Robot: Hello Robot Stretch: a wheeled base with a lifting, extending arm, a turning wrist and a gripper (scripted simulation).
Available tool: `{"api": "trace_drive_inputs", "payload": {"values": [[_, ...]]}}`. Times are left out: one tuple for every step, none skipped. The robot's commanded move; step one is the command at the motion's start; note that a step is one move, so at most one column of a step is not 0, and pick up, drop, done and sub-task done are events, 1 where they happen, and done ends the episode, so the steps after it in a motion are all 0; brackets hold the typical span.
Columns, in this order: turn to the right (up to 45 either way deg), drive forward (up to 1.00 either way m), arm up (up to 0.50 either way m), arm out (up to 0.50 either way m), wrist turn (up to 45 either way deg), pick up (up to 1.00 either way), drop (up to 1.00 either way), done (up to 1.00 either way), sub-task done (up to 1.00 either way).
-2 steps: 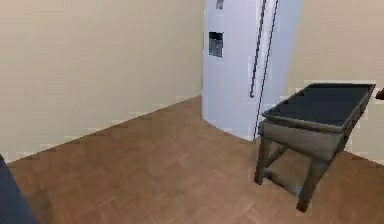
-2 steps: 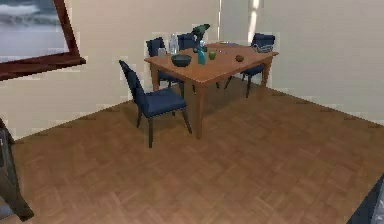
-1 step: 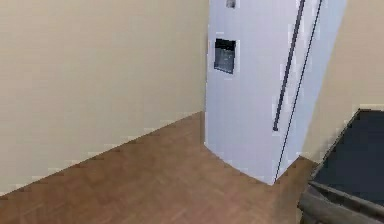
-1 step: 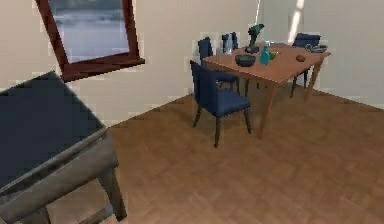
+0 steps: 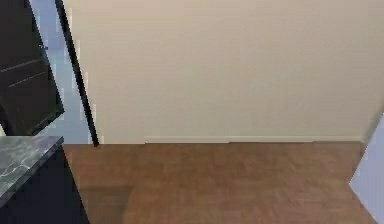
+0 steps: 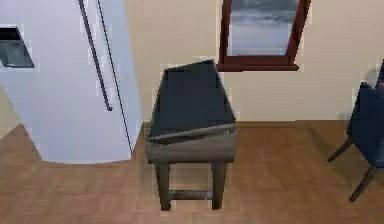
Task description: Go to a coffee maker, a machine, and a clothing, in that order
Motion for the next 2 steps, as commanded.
{"api": "trace_drive_inputs", "payload": {"values": [[0.0, 1.0, 0.0, 0.0, 0.0, 0.0, 0.0, 0.0, 0.0], [-36.0, 0.0, 0.0, 0.0, 0.0, 0.0, 0.0, 0.0, 0.0]]}}
